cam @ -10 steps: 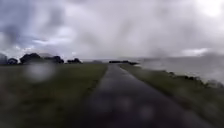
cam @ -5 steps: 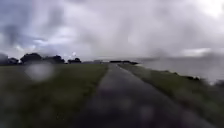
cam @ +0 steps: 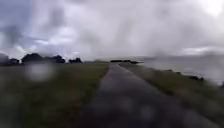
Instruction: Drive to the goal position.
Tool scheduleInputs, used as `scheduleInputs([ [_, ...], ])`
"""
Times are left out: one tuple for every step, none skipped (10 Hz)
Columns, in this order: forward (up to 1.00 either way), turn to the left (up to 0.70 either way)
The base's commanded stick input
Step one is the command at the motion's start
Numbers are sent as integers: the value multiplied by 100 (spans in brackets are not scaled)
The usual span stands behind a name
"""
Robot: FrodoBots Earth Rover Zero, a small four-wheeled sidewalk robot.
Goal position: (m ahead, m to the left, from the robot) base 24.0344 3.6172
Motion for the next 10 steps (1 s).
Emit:
scheduleInputs([
  [70, 0],
  [70, 0],
  [70, 0],
  [70, -35],
  [70, -35],
  [70, -21],
  [70, -11],
  [70, -2],
  [70, 0],
  [70, 0],
])
